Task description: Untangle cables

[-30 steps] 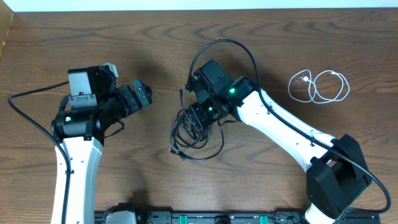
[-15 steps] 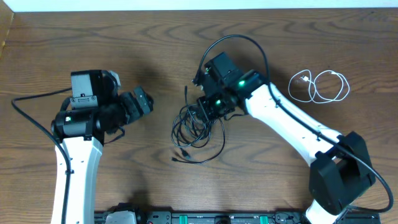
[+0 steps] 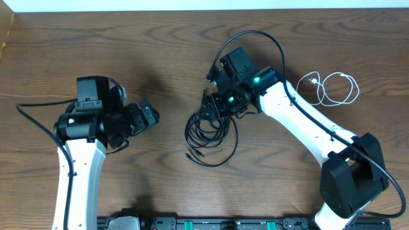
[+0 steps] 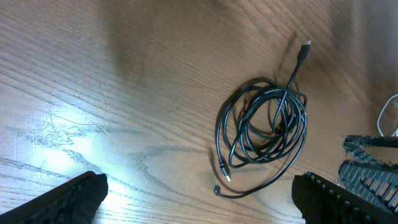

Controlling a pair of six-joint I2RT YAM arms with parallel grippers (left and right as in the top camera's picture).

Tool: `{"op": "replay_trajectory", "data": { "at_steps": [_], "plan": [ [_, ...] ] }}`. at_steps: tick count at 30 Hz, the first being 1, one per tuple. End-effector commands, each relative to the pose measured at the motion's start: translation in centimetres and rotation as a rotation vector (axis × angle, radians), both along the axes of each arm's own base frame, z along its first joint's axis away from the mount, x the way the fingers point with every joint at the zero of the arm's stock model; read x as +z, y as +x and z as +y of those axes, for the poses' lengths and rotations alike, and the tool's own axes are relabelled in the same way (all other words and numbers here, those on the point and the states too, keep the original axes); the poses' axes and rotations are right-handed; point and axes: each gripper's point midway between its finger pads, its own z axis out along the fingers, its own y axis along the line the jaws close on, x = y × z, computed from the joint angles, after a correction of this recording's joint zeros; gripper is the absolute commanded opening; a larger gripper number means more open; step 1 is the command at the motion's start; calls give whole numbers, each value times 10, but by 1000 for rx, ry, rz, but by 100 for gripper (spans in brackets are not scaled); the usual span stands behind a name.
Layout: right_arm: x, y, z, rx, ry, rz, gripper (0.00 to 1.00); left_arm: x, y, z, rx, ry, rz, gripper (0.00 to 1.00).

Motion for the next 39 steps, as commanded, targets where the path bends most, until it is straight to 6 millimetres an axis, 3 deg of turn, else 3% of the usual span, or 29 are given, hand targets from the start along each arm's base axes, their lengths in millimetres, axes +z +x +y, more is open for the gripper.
{"op": "replay_trajectory", "data": {
  "at_steps": [1,3,7,9,10,13,17,19,22,24,25,29,33,39],
  "plan": [
    [-11,15,-22,-63,-123,-54,63,-11,-3,-5,-10,-1,47,99],
    [-14,20,-35,-93,-166,-58,59,-16,-2,-11,-34,-2,65,94],
    [-17,24,-54,-131,-191,-24,59,-25,2,-29,-87,-12,87,48],
    [-20,26,-65,-154,-212,-9,58,-28,4,-45,-132,-37,88,32],
    [-22,27,-70,-166,-224,-2,58,-29,6,-53,-158,-49,84,31],
    [-27,29,-88,-203,-251,36,58,-32,12,-79,-243,-55,55,31],
    [-33,27,-106,-225,-280,87,60,-38,20,-113,-350,-53,11,41],
    [-36,26,-112,-228,-290,100,69,-45,22,-129,-399,-42,4,41],
    [-38,25,-117,-228,-298,113,75,-65,22,-147,-453,8,21,41],
    [-38,25,-117,-228,-299,115,93,-80,21,-157,-486,33,42,41],
    [-38,24,-117,-226,-301,117,95,-86,19,-163,-502,35,52,41],
    [-40,21,-123,-200,-333,114,82,-108,12,-189,-581,40,73,49],
    [-42,25,-135,-224,-370,102,72,-118,8,-205,-630,54,66,50],
    [-42,37,-158,-295,-365,109,66,-125,13,-207,-640,176,11,50]
  ]
}}
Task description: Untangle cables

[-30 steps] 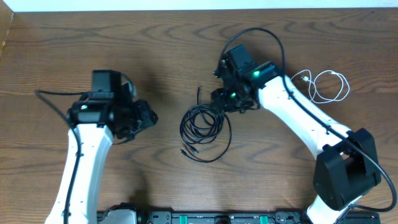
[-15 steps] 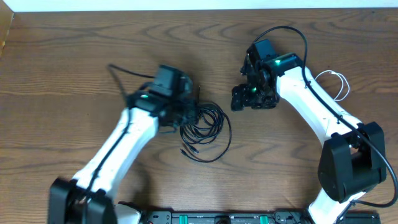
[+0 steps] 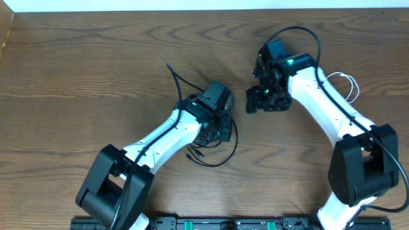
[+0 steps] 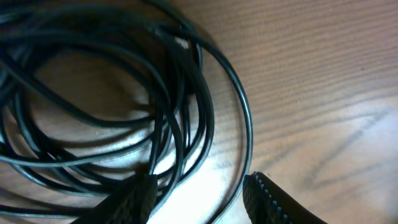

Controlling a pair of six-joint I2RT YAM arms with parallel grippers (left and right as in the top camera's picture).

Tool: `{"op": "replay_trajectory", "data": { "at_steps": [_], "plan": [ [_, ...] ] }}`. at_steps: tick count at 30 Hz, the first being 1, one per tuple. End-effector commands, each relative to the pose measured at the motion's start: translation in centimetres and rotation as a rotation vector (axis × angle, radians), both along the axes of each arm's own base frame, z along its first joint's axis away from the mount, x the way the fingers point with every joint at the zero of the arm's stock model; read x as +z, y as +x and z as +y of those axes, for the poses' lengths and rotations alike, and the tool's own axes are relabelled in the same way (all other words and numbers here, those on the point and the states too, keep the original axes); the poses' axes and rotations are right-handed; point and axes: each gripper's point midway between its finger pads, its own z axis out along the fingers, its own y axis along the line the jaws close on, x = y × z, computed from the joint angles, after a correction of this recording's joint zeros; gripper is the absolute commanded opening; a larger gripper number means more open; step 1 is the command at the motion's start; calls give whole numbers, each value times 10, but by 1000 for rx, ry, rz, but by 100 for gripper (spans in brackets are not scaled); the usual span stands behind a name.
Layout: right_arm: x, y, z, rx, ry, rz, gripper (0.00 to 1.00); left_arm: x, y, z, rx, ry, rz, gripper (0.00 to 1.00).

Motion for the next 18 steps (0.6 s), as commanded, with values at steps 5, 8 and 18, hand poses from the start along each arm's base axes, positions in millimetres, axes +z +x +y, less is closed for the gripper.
{"op": "replay_trajectory", "data": {
  "at_steps": [5,8,18],
  "plan": [
    [-4,15,-38,-96,-23,6,60,-3,23,9,26,139,-168,51],
    [-5,16,-48,-122,-26,14,57,-3,28,5,36,134,-192,51],
    [-5,19,-54,-140,-24,8,57,-34,18,5,60,178,-114,50]
  ]
}}
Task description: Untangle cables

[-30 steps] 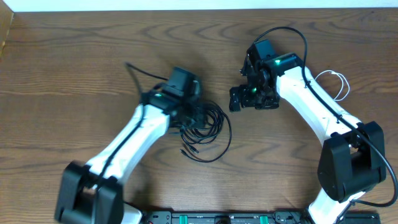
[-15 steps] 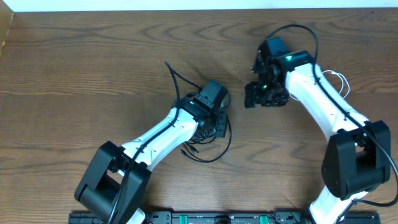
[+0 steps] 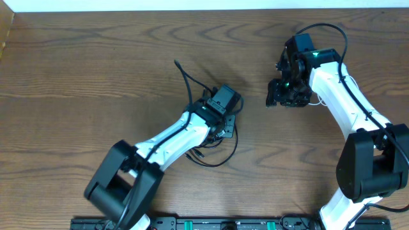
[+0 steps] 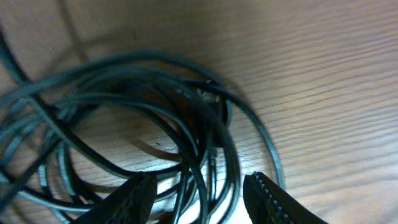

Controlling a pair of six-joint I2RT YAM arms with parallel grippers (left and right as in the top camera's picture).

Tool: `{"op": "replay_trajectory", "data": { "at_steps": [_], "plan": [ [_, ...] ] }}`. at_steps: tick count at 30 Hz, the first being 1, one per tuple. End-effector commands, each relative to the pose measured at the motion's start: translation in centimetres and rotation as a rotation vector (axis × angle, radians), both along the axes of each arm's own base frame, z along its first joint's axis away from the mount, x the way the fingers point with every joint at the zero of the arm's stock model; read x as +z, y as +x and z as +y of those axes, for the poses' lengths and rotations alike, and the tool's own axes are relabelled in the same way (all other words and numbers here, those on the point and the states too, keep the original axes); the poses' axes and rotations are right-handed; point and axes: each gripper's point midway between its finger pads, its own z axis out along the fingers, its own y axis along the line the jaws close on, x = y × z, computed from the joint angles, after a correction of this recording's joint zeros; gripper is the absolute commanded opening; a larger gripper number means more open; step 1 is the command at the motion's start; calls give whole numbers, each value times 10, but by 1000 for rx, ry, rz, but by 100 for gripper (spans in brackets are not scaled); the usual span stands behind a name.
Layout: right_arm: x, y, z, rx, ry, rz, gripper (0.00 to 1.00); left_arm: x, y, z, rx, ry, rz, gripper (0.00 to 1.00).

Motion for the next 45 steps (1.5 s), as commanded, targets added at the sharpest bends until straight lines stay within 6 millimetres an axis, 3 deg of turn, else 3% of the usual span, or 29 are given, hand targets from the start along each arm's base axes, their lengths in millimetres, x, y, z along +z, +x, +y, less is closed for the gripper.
{"op": "replay_trajectory", "data": {
  "at_steps": [1,5,8,10,11,16,20,25,28,37,45],
  "plan": [
    [-4,3,-3,-5,-8,2,57,-24,-8,3,14,55,45,50],
    [-4,3,-3,-5,-8,2,57,-42,-17,1,-5,88,80,50],
    [-4,3,-3,-5,-8,2,54,-42,-18,2,-5,92,86,25],
    [-4,2,-3,-4,-9,6,52,-32,-14,3,3,79,74,10],
    [-4,2,-3,0,-9,5,52,-23,-11,2,9,66,62,8],
    [-2,1,0,19,44,8,45,36,4,10,51,-27,-31,8],
    [14,-1,24,85,282,11,50,90,9,17,74,-183,-89,8],
    [60,-8,63,241,695,-49,64,143,7,22,68,-413,-94,8],
    [84,-14,77,304,860,-88,65,162,5,25,51,-545,-56,7],
    [99,-28,94,410,958,-118,70,185,1,32,15,-808,78,8],
    [99,-36,105,441,961,-101,73,180,3,32,21,-814,103,8]
  ]
}}
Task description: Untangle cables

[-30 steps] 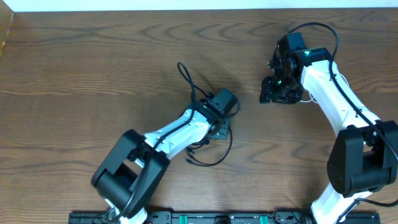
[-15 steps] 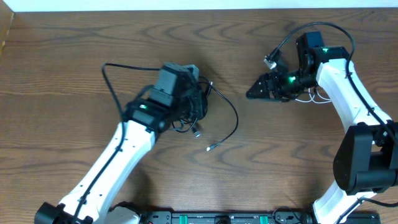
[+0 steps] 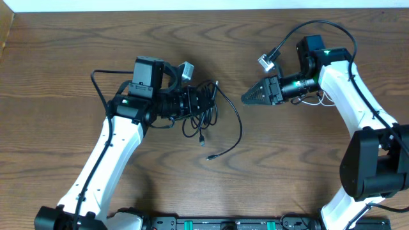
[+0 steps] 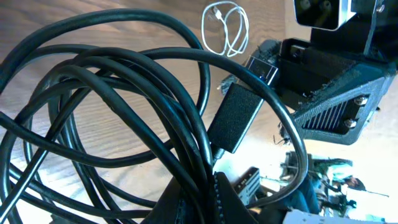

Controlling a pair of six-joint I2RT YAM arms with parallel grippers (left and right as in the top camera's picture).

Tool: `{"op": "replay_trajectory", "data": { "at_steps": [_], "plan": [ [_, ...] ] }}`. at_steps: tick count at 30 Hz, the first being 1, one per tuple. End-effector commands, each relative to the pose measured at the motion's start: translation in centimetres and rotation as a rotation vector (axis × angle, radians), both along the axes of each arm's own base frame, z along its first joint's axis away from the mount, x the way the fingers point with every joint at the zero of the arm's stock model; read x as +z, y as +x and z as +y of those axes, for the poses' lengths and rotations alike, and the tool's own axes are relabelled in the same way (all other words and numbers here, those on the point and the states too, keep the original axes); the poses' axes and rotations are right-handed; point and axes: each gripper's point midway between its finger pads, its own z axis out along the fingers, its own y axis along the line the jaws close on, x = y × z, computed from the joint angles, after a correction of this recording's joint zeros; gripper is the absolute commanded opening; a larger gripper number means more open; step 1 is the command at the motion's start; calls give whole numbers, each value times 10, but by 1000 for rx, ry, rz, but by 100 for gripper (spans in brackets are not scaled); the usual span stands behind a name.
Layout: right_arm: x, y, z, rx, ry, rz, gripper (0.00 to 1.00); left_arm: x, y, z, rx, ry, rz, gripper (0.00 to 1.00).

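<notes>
My left gripper (image 3: 192, 102) is shut on a tangled black cable bundle (image 3: 206, 105), held off the table left of centre. Loops fill the left wrist view (image 4: 124, 93), pinched between my fingers (image 4: 208, 186), with a black plug (image 4: 239, 115) hanging among them. A loose end (image 3: 220, 152) trails onto the wood. My right gripper (image 3: 245, 98) points left at the bundle from a short gap away and also shows in the left wrist view (image 4: 311, 87); its jaw state is unclear. A thin white cable (image 4: 227, 28) lies coiled behind the right arm.
The wooden table (image 3: 77, 51) carries only the cables. The right arm (image 3: 345, 96) covers most of the white cable from overhead. A dark rail (image 3: 211, 223) runs along the front edge, and a pale wall edge runs along the back.
My left gripper has shut on the black bundle, lifted it and moved it left and back. The right gripper has turned to point left at the bundle and has come nearer to it.
At first my right gripper was at the black coil and the left stood open far left. Then the left reached the coil while the right stood away toward the white cable. The left's open jaws straddled strands; now it holds the bundle lifted.
</notes>
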Motion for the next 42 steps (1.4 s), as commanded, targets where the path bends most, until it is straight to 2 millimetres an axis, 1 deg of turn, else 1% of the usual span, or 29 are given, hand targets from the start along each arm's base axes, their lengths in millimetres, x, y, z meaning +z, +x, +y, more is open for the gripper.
{"op": "replay_trajectory", "data": {
  "at_steps": [1,6,11,14,17,21,23,25,30,37,38,39,40,41,42],
  "plan": [
    [3,-4,10,35,45,-11,73,10,-1,-6,-35,-48,-4,8],
    [4,-5,12,39,46,-9,74,11,-2,-6,-39,-57,1,8],
    [9,-8,18,39,76,27,75,19,-12,-14,-90,-115,17,8],
    [18,-11,24,45,127,51,76,19,-12,-15,-95,-114,14,8],
    [30,-13,32,48,195,82,77,16,-12,-13,-119,-89,-35,8],
    [41,-14,37,54,258,105,75,11,-14,-14,-148,-76,-66,8],
    [41,-14,38,56,258,102,75,9,-17,-15,-171,-68,-87,8],
    [41,-14,38,57,255,103,72,4,-19,-17,-187,-49,-103,8],
    [37,-17,42,69,234,101,64,-17,-15,-11,-137,94,-97,8],
    [22,-28,53,111,140,85,58,-19,-17,-14,-144,110,-102,8],
    [20,-29,55,118,128,82,55,-19,-17,-14,-144,110,-102,8],
    [15,-32,57,128,101,74,46,-19,-17,-14,-144,110,-102,8],
    [12,-32,58,133,83,67,39,-20,-17,-14,-145,110,-100,8],
    [10,-33,59,137,71,59,30,-20,-17,-14,-145,110,-98,8],
    [8,-33,60,140,62,53,15,-20,-18,-13,-145,111,-94,8]
  ]
}}
